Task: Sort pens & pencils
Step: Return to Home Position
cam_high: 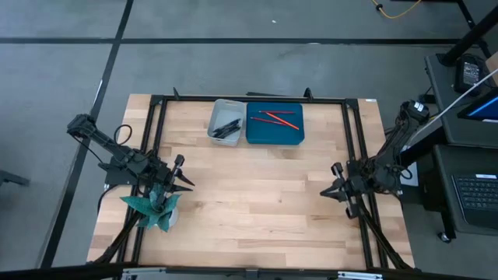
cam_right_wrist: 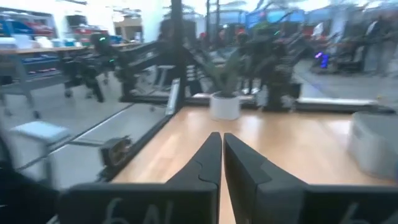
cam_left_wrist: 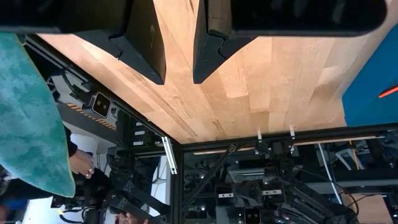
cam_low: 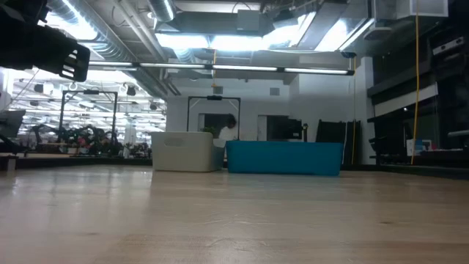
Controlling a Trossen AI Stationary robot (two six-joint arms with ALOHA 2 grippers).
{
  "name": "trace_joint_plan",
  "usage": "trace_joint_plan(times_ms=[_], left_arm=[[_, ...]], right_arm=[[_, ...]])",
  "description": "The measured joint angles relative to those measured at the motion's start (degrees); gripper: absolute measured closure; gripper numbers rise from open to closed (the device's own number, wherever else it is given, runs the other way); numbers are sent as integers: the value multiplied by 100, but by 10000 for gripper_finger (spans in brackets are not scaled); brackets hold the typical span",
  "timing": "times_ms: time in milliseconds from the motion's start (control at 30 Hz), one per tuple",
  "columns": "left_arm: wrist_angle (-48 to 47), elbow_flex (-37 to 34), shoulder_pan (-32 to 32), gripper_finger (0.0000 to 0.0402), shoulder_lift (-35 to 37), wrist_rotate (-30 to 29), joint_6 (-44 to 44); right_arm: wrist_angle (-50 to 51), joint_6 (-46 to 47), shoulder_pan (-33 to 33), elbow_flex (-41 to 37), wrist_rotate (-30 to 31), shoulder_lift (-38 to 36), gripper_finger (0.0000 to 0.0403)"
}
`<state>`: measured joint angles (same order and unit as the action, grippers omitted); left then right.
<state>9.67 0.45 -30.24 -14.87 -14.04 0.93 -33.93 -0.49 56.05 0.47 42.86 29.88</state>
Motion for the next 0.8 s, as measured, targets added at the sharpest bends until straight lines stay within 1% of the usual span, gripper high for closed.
trace_joint_plan(times_ms=[67, 133, 167, 200, 233, 333, 433, 500, 533, 633, 700, 800], left_arm=[[0, 0, 0, 325, 0, 0, 0], [0, 0, 1, 325, 0, 0, 1], [0, 0, 1, 325, 0, 0, 0], [-2, 0, 1, 325, 0, -2, 0], [-1, 0, 0, 325, 0, -2, 0], [-2, 0, 2, 325, 0, -2, 0], [0, 0, 2, 325, 0, -3, 0], [0, 0, 0, 325, 0, -2, 0], [0, 0, 2, 325, 0, -2, 0], [0, 0, 1, 325, 0, -2, 0], [0, 0, 0, 325, 0, -2, 0], [2, 0, 2, 325, 0, -2, 0]], right_arm=[[48, -140, -163, 4, 6, -103, 382], [401, -89, -469, 10, -36, -314, 382], [628, -4, -692, 0, -161, -506, 382], [858, 19, -960, -4, -433, -749, 382], [1068, 15, -1262, -4, -786, -987, 382], [1651, 21, -2318, -4, -2141, -1692, 382], [1933, -155, -3340, -4, -3511, -2236, 382], [2095, -287, -3857, -7, -4172, -2464, 382], [2125, -318, -4069, -7, -4393, -2593, 382], [2314, -210, -4543, -4, -4628, -2996, 382], [2430, -127, -4764, -7, -4668, -2984, 382], [2540, -130, -5035, -7, -4909, -2987, 382]])
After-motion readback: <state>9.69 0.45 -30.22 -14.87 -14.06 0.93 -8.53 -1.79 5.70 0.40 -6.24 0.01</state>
